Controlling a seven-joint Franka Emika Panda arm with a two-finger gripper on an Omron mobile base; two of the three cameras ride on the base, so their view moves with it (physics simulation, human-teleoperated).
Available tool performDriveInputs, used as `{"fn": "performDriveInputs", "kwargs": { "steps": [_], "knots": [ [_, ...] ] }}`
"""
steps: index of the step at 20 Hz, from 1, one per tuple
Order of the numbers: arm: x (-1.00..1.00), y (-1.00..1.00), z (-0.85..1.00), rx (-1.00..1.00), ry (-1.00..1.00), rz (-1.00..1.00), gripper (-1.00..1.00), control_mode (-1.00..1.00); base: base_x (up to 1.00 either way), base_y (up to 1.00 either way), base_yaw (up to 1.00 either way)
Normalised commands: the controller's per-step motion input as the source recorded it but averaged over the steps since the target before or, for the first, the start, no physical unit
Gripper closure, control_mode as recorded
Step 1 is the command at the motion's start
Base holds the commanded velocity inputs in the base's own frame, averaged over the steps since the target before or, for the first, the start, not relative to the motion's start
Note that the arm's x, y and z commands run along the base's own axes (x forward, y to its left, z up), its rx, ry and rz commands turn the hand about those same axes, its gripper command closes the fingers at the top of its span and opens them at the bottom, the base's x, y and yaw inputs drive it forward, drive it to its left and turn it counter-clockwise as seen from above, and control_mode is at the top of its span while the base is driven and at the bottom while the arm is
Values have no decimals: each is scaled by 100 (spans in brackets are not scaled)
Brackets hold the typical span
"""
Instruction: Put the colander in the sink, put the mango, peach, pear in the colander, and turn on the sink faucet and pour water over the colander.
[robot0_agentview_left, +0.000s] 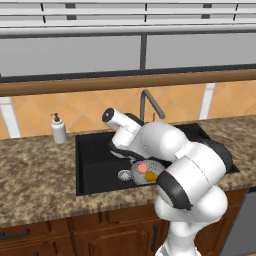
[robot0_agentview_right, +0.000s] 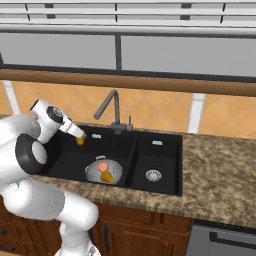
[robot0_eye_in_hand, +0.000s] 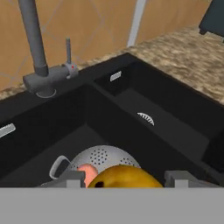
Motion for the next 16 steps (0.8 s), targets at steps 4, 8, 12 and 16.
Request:
{"fn": "performDriveInputs", "kwargs": {
  "steps": [4,8,12,16],
  "knots": [
    [58,-16,-98,10,8,4,100,-100,0,0,0],
    [23,-14,-78,3,3,0,100,-100,0,0,0],
    [0,-2,-90,0,0,0,100,-100,0,0,0],
    [1,-17,-75,0,0,0,100,-100,0,0,0]
  ]
}}
